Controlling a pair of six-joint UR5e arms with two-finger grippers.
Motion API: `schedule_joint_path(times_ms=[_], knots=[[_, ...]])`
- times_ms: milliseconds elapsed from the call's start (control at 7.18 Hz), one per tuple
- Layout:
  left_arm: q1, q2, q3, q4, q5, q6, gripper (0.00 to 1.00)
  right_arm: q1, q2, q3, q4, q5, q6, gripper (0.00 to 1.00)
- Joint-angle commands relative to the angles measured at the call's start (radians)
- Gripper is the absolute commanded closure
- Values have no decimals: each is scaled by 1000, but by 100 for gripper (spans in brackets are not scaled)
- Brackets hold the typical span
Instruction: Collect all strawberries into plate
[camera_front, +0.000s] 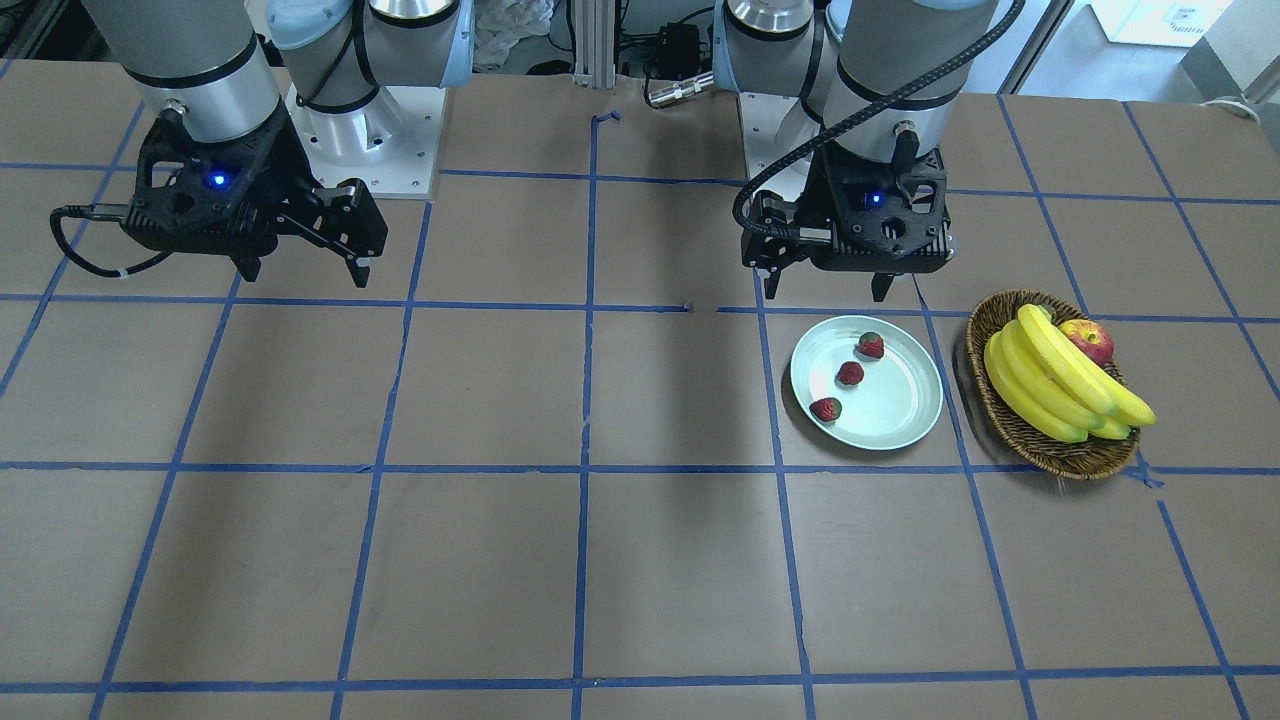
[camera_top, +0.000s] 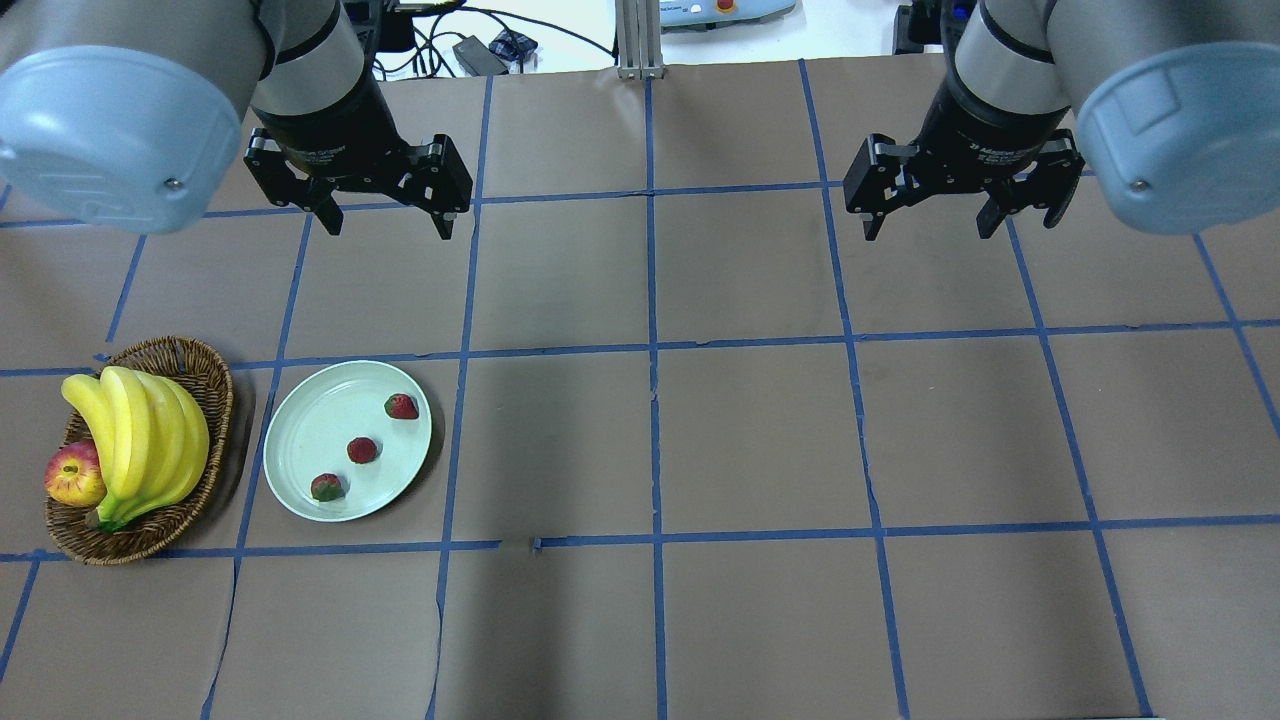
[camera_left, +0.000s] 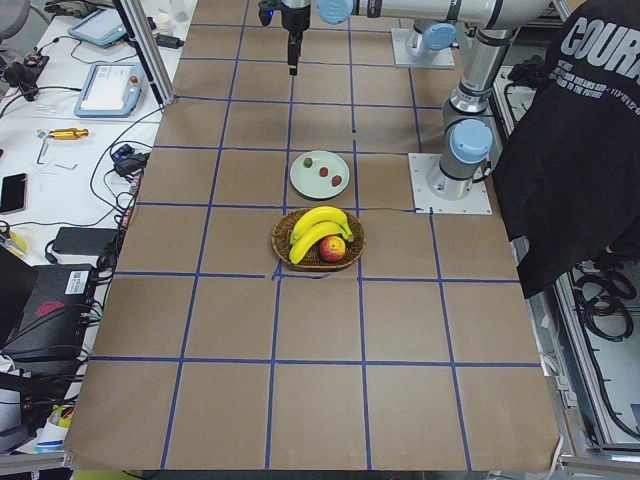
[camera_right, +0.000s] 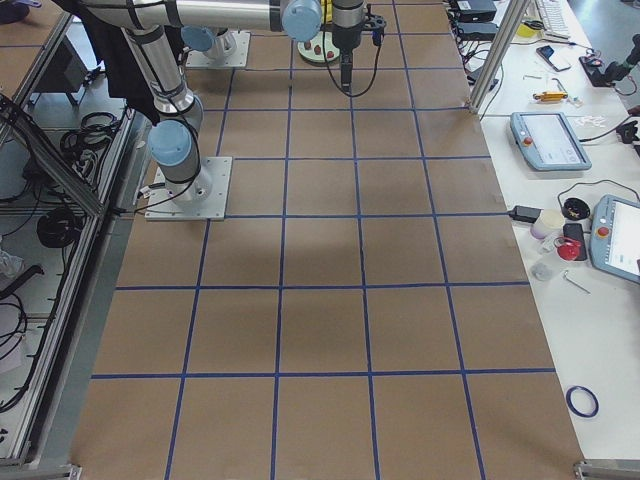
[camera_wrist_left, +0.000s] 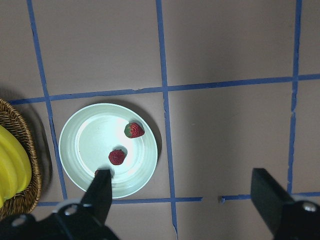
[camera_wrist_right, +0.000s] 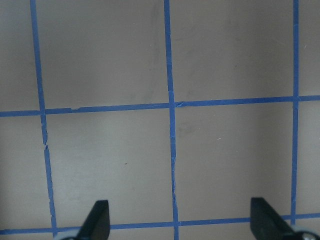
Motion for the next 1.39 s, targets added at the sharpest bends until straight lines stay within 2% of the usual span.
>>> schedule_joint_path(times_ms=[0, 139, 557, 835, 1253], knots=[[50, 16, -5, 14, -90, -62, 0, 0, -1, -2, -2, -1, 1, 0], [66, 19, -15, 8, -113, -106, 0, 0, -1, 0, 0, -1, 1, 0], [60, 27, -24, 22, -89, -96, 0, 0, -1, 0, 1, 0, 1, 0], [58, 24, -28, 31, -8, -96, 2, 0, -2, 0, 4, 0, 1, 0], [60, 22, -40, 20, -26, -29, 0, 0, -4, 0, 11, 0, 1, 0]])
